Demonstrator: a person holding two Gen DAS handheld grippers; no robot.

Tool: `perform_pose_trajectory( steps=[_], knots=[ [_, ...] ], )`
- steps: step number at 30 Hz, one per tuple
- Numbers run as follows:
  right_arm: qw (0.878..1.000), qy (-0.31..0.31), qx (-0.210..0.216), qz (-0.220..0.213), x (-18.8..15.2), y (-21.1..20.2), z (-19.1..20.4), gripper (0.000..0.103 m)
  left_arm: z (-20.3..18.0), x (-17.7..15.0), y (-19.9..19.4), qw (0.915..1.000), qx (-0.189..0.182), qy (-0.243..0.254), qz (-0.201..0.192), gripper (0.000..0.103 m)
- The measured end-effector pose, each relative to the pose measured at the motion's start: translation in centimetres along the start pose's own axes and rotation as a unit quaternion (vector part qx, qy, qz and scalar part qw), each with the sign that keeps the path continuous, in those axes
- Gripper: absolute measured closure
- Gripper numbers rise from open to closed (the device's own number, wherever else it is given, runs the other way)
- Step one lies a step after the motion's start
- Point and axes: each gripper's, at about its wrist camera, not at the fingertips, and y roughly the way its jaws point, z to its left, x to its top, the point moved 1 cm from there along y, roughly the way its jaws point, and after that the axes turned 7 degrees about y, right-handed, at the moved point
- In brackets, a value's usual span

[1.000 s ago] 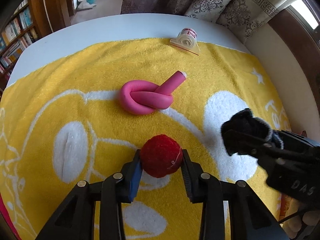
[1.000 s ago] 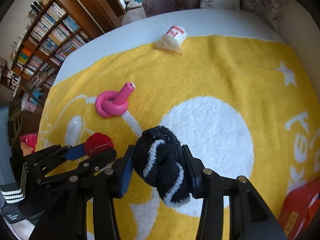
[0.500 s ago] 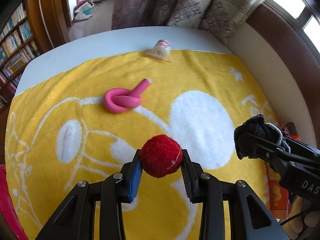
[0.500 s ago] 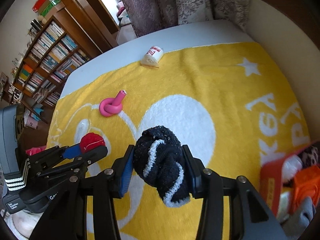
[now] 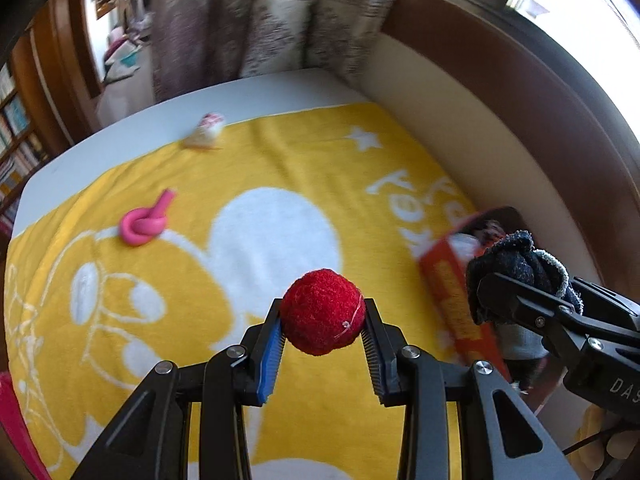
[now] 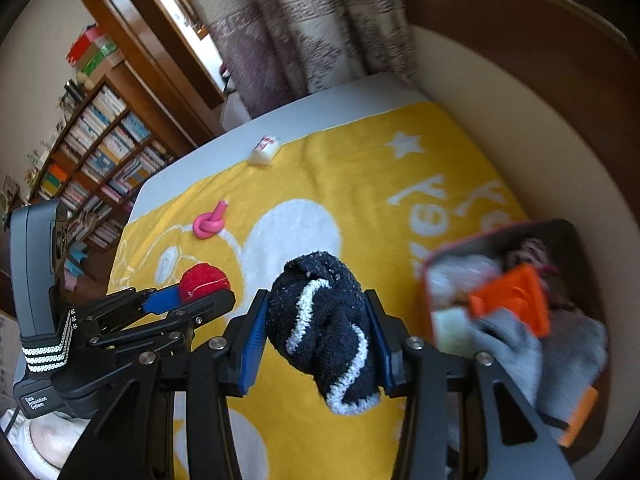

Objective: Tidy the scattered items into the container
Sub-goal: 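Carry the red ball and the black fuzzy sock over the tin tray, then open the left gripper to drop the red ball while the right releases the fuzzy sock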

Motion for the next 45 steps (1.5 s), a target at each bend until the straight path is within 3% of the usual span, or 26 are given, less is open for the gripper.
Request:
perform_pose_trajectory(
  steps=[12, 23, 31, 45],
  knots=[
    [0.998, 0.044, -0.018, -0.038, -3.6, -7.6, -8.7, 0.054, -10.9, -0.4, -1.7, 0.9962, -0.048, 0.071, -0.013, 0.065],
    [0.993, 0.095, -0.05, -0.037, -7.3, -10.4, -15.9, 0.054, -19.1, -1.5, -1.2, 0.987, -0.088, 0.135, 0.0, 0.065],
    [0.993, 0.104, -0.049, -0.031, -9.0, -10.8, -17.2, 0.054, -21.9, -1.3, -0.3, 0.9832, -0.094, 0.156, 0.005, 0.065],
    [0.996, 0.077, -0.034, -0.007, -9.0, -8.7, -16.2, 0.051, -22.2, 1.5, -0.3, 0.984, -0.107, 0.142, -0.001, 0.061]
  ],
)
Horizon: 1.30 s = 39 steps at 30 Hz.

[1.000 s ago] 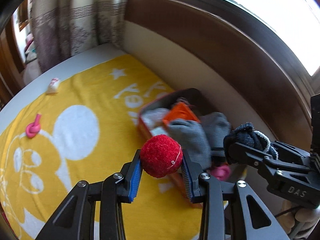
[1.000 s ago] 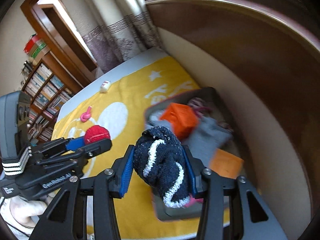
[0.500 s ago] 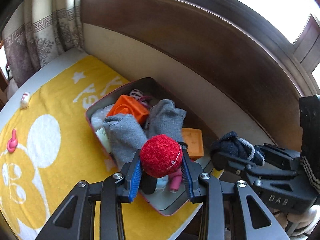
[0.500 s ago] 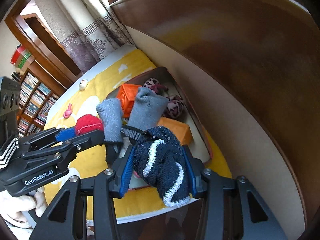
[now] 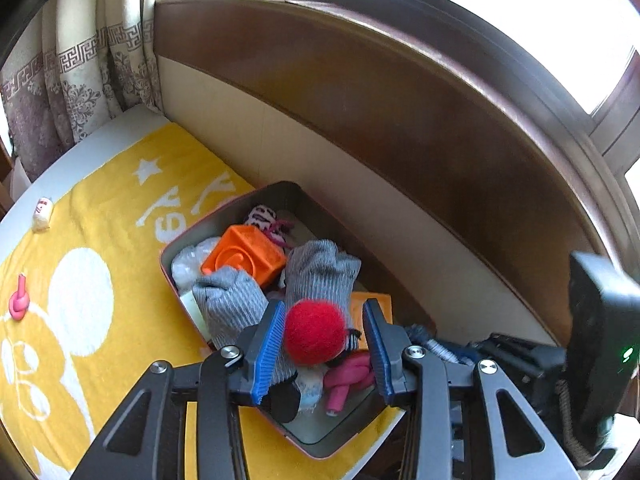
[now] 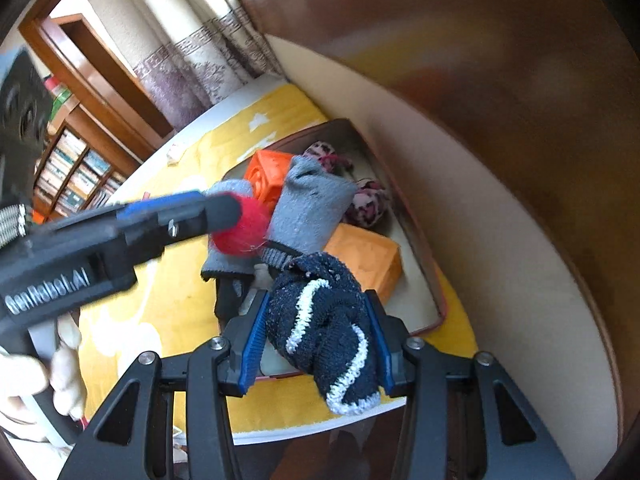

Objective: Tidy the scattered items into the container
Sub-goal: 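Open the left gripper to drop the red ball while the right releases the fuzzy sock, then move both grippers back toward the pink tube and tape roll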

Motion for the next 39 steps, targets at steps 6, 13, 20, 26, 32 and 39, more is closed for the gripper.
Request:
perform_pose_trajectory(
  steps=[6, 13, 20, 26, 32, 39],
  knots=[
    [1.0, 0.01, -0.003, 0.017, -0.2, 1.0, -0.5, 0.051, 0.8, -0.2, -0.1, 0.9999, 0.002, -0.01, 0.001, 0.059],
    [1.0, 0.008, 0.015, 0.017, -0.2, 0.8, -0.2, 0.042, 2.1, -0.4, -0.7, 0.9996, 0.006, -0.027, -0.004, 0.059],
    [1.0, 0.012, 0.016, 0.011, 0.2, 0.6, 0.5, 0.039, 3.9, -1.3, -1.1, 0.9987, 0.014, -0.049, -0.004, 0.059],
    [1.0, 0.009, 0.016, 0.004, 0.5, 0.3, 1.5, 0.039, 6.1, -2.2, -1.7, 0.9971, 0.025, -0.072, -0.004, 0.059],
    [1.0, -0.006, 0.023, 0.0, 0.8, 0.0, 3.6, 0.039, 8.6, -3.9, -2.6, 0.9944, 0.037, -0.099, -0.002, 0.059],
    [0.999, -0.039, 0.033, -0.002, 1.3, 0.4, 7.3, 0.039, 11.8, -5.7, -4.3, 0.9901, 0.053, -0.129, -0.008, 0.059]
  ],
)
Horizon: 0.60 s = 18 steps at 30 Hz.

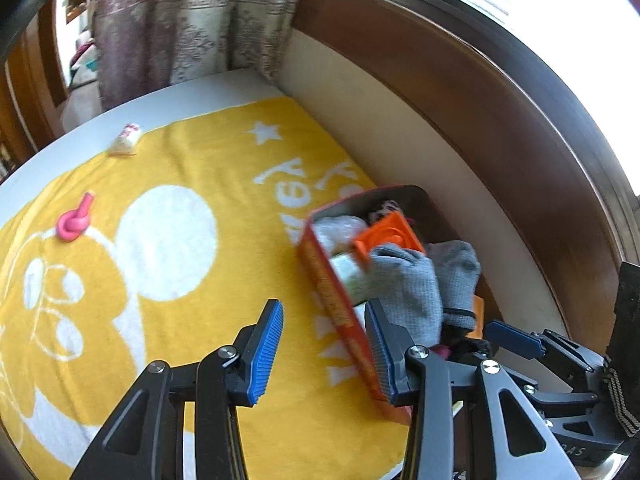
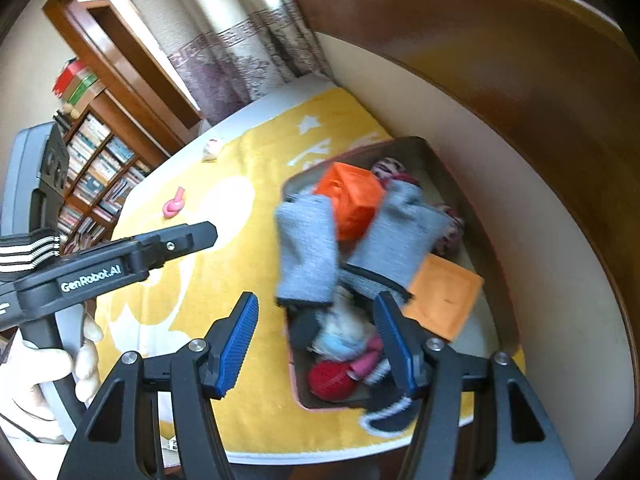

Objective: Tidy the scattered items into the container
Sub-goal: 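Move both grippers back toward the pink tube and tape roll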

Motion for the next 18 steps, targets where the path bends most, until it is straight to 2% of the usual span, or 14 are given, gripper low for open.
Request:
perform_pose_trajectory(
  steps=[8, 18],
  knots=[
    [0.999, -0.033, 0.021, 0.007, 1.0, 1.7, 4.4, 0.039, 6.0, -0.9, -1.9, 0.9983, 0.029, -0.05, -0.011, 0.059],
    [0.997, -0.056, 0.042, 0.025, 3.1, 5.5, 10.2, 0.039, 14.1, -2.2, -3.2, 0.9913, 0.067, -0.112, -0.01, 0.059]
  ],
)
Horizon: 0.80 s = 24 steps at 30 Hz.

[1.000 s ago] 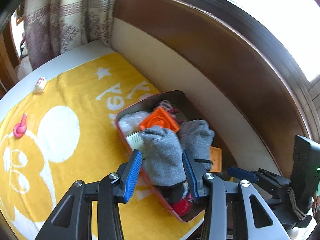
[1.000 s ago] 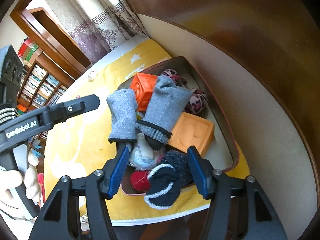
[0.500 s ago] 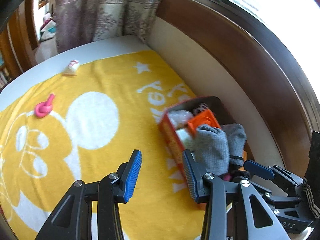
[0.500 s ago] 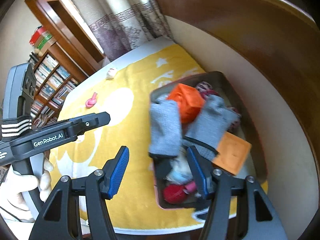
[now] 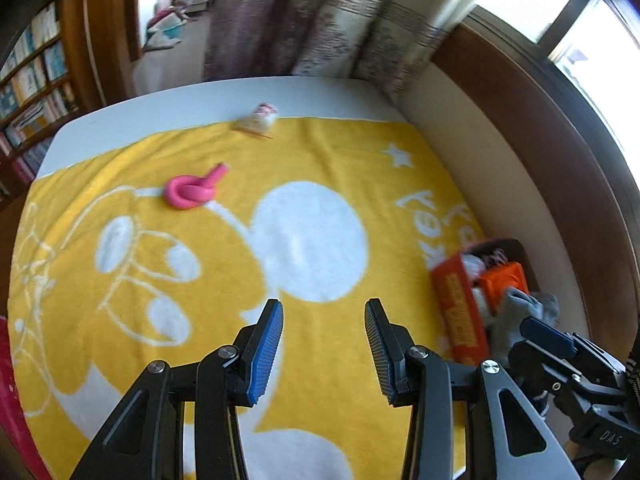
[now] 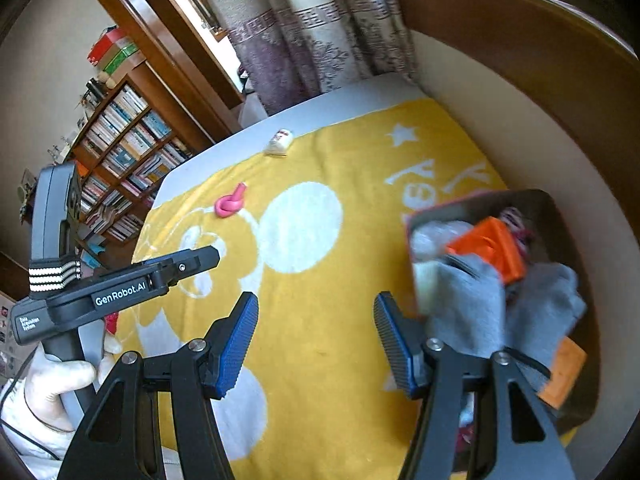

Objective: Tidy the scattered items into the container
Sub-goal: 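Move both grippers back toward the pink tube and tape roll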

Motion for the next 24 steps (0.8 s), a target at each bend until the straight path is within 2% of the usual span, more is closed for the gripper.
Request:
perform_pose_trajectory(
  steps=[16, 24],
  knots=[
    [0.999, 0.003, -0.015, 0.047, 3.8, 9.1, 5.2, 0.039, 11.0, 1.8, 3.9, 0.9972, 0.023, -0.066, 0.026, 0.059],
    [0.998, 0.011, -0.027, 0.057, 6.1, 12.9, 6.6, 0.039, 14.1, 3.8, 6.9, 0.9966, 0.018, -0.072, 0.036, 0.059]
  ],
)
